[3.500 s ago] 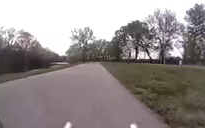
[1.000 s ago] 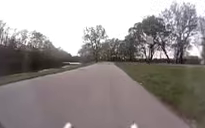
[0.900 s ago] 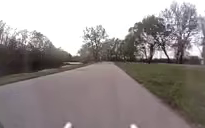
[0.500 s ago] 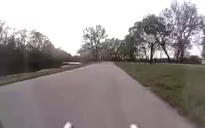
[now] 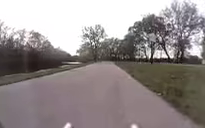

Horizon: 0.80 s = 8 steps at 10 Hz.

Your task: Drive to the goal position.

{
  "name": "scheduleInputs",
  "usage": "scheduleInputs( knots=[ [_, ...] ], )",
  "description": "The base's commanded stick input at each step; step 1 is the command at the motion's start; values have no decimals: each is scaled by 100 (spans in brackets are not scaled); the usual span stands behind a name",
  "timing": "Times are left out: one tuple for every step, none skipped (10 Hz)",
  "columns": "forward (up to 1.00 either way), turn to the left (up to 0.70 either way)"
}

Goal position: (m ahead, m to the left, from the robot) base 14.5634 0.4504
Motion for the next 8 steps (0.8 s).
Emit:
scheduleInputs(
  knots=[
    [100, 33],
    [100, 39],
    [100, 0],
    [100, 0],
    [100, 0],
    [100, 0],
    [100, 0],
    [100, 0]
  ],
)
